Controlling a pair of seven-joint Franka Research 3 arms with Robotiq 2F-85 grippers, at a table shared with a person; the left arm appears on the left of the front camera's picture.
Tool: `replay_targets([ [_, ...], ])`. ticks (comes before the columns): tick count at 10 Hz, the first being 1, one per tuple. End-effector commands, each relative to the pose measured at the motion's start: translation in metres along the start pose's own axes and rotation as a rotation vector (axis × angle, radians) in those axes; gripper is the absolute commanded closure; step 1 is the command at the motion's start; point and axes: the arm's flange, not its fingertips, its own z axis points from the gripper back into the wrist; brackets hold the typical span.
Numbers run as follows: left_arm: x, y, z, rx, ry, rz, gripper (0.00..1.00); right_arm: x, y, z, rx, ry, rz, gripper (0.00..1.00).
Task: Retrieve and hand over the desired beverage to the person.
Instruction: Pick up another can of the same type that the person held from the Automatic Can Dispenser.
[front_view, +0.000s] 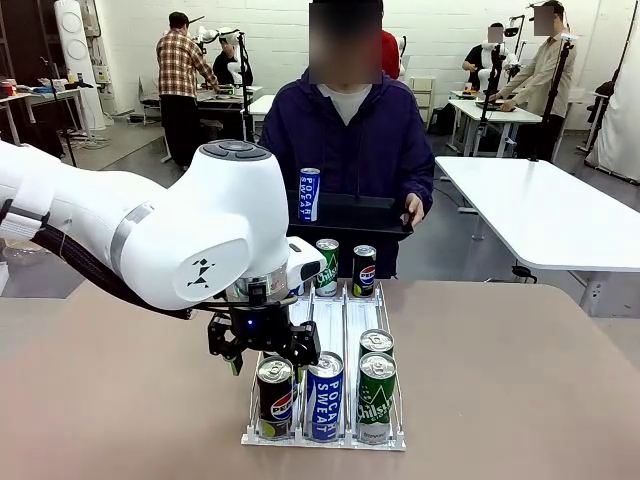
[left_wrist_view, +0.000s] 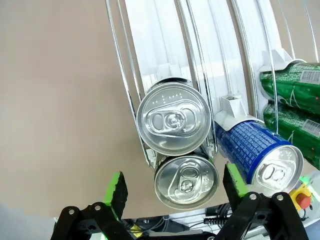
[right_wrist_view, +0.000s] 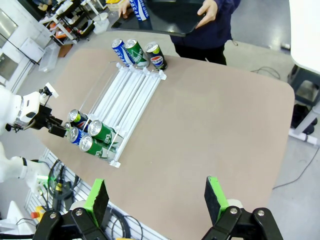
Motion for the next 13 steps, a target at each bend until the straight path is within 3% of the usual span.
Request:
replay_targets([
  [1, 0.002, -0.003, -0.006, 0.018, -0.031, -0.003, 0.00, 0.002, -0.001, -0.001, 0.038, -0.016, 0.010, 0.00],
  [2, 0.002, -0.004, -0.006, 0.018, -0.034, -0.012, 0.00, 0.002, -0.001, -0.001, 0.038, -0.016, 0.010, 0.00],
  [3, 0.002, -0.003, -0.007, 0.009, -0.033, -0.027, 0.41, 0.002, -0.001, -0.001, 0.038, -0.016, 0.010, 0.00],
  [4, 0.002, -0.003, -0.007, 0.002, -0.027, -0.026, 0.57, 0.002, -0.001, -0.001, 0.038, -0.016, 0.010, 0.00],
  [5, 0.002, -0.004, -0.007, -0.005, -0.018, -0.018, 0.98, 0.002, -0.001, -0.001, 0.038, -0.016, 0.010, 0.00],
  [8, 0.002, -0.004, -0.007, -0.011, 0.000, -0.007, 1.00, 0.002, -0.001, -0.001, 0.038, -0.016, 0.010, 0.00],
  [9, 0.003, -0.003, -0.007, -0.012, 0.004, -0.007, 0.91, 0.002, -0.001, -0.001, 0.038, -0.016, 0.010, 0.00],
  [10, 0.003, -0.003, -0.007, -0.016, 0.010, -0.004, 0.99, 0.002, -0.001, -0.001, 0.038, -0.016, 0.010, 0.00],
  [13, 0.003, -0.014, 0.037, 0.015, 0.001, -0.001, 1.00, 0.002, -0.001, -0.001, 0.038, -0.016, 0.010, 0.00],
])
